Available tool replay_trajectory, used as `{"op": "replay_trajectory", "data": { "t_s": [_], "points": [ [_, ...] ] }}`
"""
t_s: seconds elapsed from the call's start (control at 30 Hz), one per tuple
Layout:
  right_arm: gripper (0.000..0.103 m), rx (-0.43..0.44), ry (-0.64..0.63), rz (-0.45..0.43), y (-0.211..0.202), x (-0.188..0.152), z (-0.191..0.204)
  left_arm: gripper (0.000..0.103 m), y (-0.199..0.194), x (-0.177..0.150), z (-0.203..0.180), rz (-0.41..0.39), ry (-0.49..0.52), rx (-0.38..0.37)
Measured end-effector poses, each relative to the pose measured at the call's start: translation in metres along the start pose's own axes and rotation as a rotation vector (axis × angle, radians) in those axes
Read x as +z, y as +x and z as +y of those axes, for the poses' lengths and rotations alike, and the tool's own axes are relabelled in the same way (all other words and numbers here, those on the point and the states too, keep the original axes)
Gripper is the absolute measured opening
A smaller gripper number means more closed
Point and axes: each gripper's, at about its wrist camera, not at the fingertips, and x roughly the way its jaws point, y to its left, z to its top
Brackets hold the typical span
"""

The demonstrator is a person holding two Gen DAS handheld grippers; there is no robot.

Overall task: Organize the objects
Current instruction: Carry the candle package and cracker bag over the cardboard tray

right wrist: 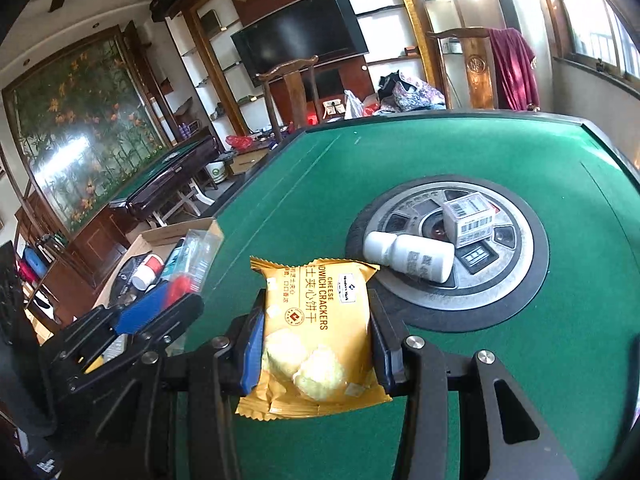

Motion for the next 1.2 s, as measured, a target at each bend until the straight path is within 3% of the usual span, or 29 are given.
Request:
{"op": "replay_trajectory", "data": {
  "t_s": [0.27,0.47,0.83,1.2],
  "points": [
    [0.044,0.051,-0.04,0.018,0.002,-0.007,0.037,0.028,-0.034,0.0,0.039,-0.011,-0.076,-0.011],
    [0.044,0.094,-0.111,0.034,0.008,-0.014,0.082,0.028,-0.057,-0.003,0.084,-0.04,-0.154,0.036],
    [0.044,0.165,-0.238,0.11,0.034,-0.025,0.155,0.028,-0.065,-0.022,0.162,-0.032,-0.298,0.138],
    [0.044,0.174,-0.255,0.178,0.079,0.003,0.198,0.028,-0.055,-0.045,0.205,0.03,-0.375,0.181]
  ]
}}
